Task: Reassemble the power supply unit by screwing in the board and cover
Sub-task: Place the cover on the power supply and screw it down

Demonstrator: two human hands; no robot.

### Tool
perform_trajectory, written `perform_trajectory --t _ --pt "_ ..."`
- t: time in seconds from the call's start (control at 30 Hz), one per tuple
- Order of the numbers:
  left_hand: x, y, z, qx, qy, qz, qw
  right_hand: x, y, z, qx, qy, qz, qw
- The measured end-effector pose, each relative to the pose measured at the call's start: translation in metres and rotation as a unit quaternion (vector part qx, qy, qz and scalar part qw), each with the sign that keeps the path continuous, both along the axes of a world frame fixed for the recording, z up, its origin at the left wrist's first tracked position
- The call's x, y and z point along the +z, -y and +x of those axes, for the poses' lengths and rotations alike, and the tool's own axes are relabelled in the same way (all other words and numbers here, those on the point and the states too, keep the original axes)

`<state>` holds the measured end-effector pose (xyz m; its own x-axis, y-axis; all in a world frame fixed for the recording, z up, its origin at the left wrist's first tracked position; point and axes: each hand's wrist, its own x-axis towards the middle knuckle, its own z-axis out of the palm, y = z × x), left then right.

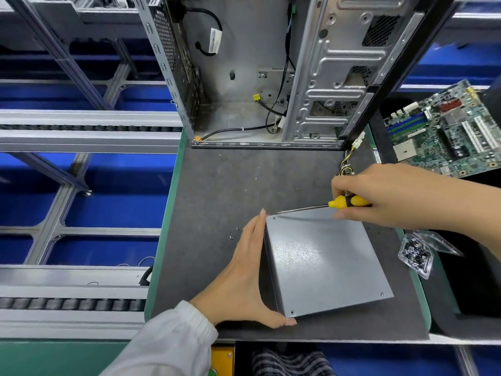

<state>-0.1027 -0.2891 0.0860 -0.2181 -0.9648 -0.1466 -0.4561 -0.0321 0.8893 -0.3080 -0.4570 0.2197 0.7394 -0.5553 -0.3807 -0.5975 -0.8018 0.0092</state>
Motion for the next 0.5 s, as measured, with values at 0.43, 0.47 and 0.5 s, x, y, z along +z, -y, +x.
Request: perform_trajectory --t 0.43,0.47,0.5 --pt "0.003 0.0 0.0 0.003 0.009 -0.003 1.0 0.004 0.002 0.021 0.071 -0.06 -0.059 0.994" --pt "0.003 0.0 0.001 0.002 0.01 -0.003 1.0 0.006 0.002 0.023 0.073 -0.065 -0.061 0.993" --pt "0.003 0.0 0.001 0.002 0.011 -0.004 1.0 0.007 0.002 0.024 0.075 -0.07 -0.062 0.993"
